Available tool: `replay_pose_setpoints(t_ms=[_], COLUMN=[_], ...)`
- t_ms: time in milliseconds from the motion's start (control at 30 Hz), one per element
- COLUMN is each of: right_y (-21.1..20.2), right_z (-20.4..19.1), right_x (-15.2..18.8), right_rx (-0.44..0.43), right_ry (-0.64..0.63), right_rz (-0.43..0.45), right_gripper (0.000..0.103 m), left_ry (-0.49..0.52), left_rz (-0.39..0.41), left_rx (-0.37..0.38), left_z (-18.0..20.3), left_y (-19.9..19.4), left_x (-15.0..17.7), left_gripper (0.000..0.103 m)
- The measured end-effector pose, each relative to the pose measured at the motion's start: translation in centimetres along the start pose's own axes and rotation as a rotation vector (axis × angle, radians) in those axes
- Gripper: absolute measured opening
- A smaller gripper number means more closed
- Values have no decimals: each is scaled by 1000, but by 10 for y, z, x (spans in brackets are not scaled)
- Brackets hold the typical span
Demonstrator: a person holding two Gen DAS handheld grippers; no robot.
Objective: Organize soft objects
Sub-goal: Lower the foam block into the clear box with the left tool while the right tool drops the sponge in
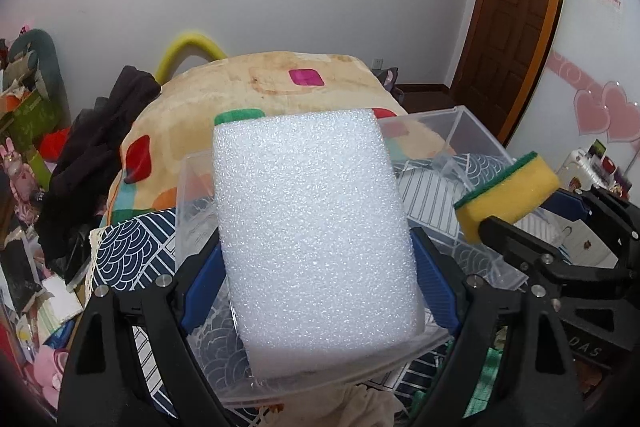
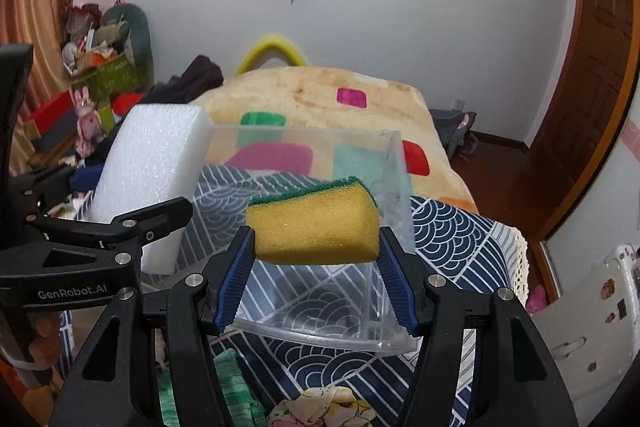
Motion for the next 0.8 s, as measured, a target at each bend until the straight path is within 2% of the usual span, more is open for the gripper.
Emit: replay_pose_setpoints(t_ms=[100, 267, 367, 400, 467, 800], right_y=[2, 0, -3, -5, -9, -55], right_z=[0, 1, 1, 2, 2, -1], right_x=[1, 3, 3, 3, 3, 13], right_rx=[7, -10, -14, -18, -24, -32], right_ry=[-8, -8, -13, -13, -9, -16], right_rz=[-11, -19, -16, -14, 1, 132], right_gripper=[58, 59, 64, 69, 74, 81], left_ry=[2, -7, -12, -15, -20, -51], left_rz=[-12, -43, -42, -41, -32, 85], left_rx=[-19, 12, 10, 7, 24, 40], left_z=[1, -3, -4, -5, -7, -22], left_y=[4, 8, 6, 4, -3, -60], left_x=[1, 3, 3, 3, 5, 26], left_gripper=[87, 88, 90, 92, 92, 102])
Point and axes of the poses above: each gripper's, at about its wrist camera, not at the fingertips, and y roughly the way its jaws point, z to its right, x to its underside, the point moved 2 cm from there along y, roughly the way its jaws point, and after that the axes turned 15 degrees about -z, right-handed, at the moved point
